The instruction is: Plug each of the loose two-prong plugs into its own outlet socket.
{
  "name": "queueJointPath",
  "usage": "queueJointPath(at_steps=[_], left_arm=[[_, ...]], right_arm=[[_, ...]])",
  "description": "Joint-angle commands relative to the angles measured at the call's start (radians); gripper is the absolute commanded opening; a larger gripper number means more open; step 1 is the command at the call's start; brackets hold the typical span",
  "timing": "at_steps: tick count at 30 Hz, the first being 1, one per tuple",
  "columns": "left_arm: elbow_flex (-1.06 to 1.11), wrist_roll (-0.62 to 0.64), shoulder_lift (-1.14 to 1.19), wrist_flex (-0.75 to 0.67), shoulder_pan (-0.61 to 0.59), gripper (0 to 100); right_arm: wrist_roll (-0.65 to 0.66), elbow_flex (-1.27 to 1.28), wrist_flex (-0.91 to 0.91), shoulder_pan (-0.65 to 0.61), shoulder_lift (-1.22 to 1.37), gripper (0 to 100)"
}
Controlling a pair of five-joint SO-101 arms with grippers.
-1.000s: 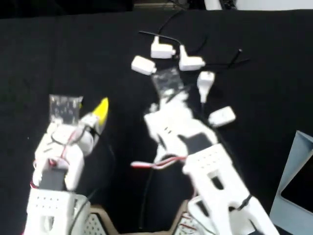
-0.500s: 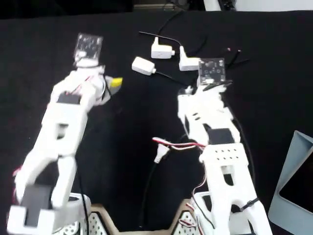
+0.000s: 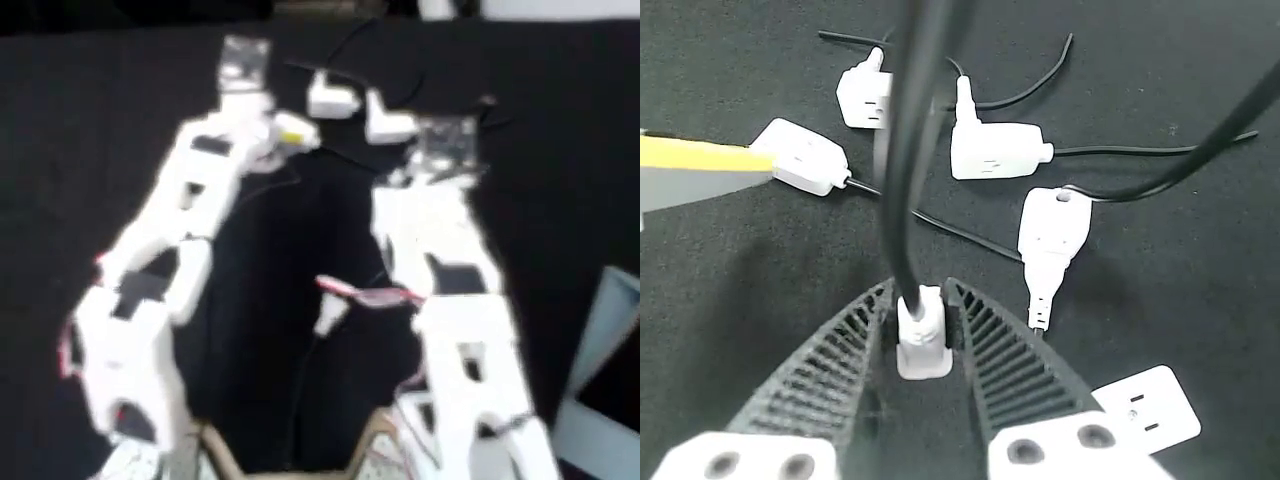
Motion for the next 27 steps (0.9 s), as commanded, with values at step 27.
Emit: queueJointPath(at_steps=[27], left_arm=[[0.016,-0.075,-0.025,-0.212,-0.156,31]], right_arm=[[-0.009,-0.054,-0.023,0.005,-0.024,1.1]])
